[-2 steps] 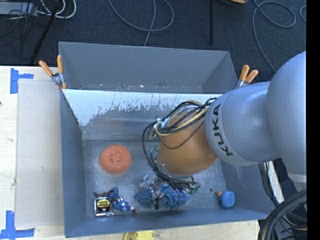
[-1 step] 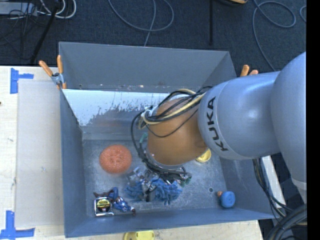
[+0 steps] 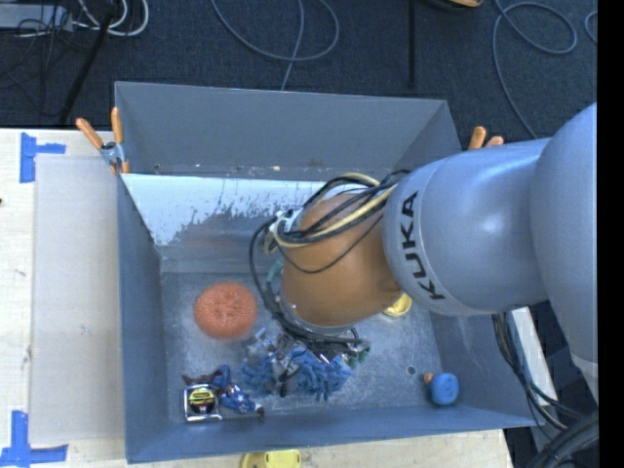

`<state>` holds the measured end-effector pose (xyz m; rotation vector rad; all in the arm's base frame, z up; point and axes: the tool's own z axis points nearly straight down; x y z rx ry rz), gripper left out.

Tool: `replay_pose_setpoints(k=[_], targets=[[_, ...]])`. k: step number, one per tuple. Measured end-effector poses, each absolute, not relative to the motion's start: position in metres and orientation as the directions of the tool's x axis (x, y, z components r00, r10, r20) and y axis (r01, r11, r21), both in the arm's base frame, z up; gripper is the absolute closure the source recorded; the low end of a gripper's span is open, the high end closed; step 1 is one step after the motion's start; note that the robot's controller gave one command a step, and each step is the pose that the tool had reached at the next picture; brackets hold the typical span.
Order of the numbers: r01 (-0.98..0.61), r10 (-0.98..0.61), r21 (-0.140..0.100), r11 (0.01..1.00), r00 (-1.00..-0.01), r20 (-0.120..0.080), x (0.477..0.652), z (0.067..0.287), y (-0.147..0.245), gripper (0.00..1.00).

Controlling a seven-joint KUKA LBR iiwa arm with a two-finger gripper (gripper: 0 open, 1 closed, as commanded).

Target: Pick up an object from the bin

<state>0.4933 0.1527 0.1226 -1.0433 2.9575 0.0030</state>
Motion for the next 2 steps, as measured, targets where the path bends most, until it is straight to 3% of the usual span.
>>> replay_pose_setpoints(k=[1,2], targets=[[-0.626,-0.626,0.006,0.780,-0.780,0.010,0.499,0.150,0.147,1.00],[-0.621,-0.621,0.001,0.784,-0.784,0.000,0.470,0.283,0.133,1.00]])
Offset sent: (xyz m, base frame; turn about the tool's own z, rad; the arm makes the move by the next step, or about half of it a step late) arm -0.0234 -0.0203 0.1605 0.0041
